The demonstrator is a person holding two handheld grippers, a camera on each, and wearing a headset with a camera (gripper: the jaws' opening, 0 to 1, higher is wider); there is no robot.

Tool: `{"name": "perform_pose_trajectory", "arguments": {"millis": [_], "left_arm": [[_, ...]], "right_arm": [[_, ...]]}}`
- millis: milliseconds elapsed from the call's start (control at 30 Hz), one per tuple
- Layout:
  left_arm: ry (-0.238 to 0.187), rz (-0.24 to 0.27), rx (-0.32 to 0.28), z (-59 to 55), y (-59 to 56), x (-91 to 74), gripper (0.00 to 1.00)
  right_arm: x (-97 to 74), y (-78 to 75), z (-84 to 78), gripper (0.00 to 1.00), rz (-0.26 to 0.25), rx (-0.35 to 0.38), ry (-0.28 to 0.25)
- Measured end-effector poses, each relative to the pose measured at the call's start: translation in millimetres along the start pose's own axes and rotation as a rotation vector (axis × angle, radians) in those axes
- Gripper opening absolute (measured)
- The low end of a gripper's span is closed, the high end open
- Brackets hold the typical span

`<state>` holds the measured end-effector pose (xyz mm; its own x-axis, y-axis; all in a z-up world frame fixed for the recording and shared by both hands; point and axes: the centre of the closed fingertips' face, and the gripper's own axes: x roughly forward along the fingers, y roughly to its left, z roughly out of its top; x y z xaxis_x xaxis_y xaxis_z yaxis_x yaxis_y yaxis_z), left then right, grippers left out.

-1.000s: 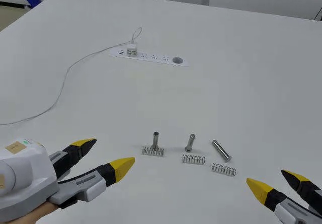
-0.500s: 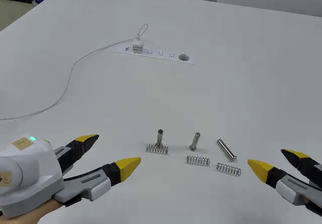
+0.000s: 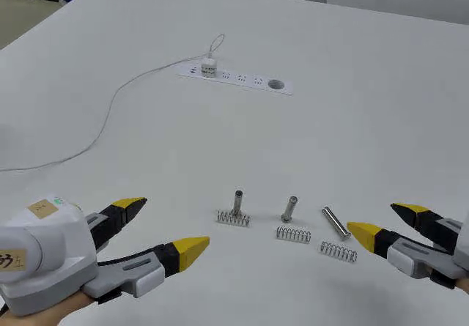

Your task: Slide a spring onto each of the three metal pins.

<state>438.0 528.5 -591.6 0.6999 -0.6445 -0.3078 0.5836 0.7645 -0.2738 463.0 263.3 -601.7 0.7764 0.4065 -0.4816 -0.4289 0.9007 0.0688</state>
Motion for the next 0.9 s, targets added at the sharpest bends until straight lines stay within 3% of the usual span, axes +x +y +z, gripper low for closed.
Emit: {"name": "perform_pose_trajectory", "arguments": {"millis": [133,567,900], "left_arm": [[0.003,0.004,0.0,-0.3,0.2,-0.2,0.77],[0.026,0.01,-0.002,-5.5,1.7,0.7,0.81],[0.039,0.007,-0.004,-8.2,0.0,2.3,0.84]], "right_arm": [[8.3,0.3,1.3,0.49,-0.002,0.007,0.013],[40.3,6.1,-12.8,0.41,0.04,-0.067,0.172],[59.1,0.3,-28.2,0.33,0.039,-0.055,0.257]]}}
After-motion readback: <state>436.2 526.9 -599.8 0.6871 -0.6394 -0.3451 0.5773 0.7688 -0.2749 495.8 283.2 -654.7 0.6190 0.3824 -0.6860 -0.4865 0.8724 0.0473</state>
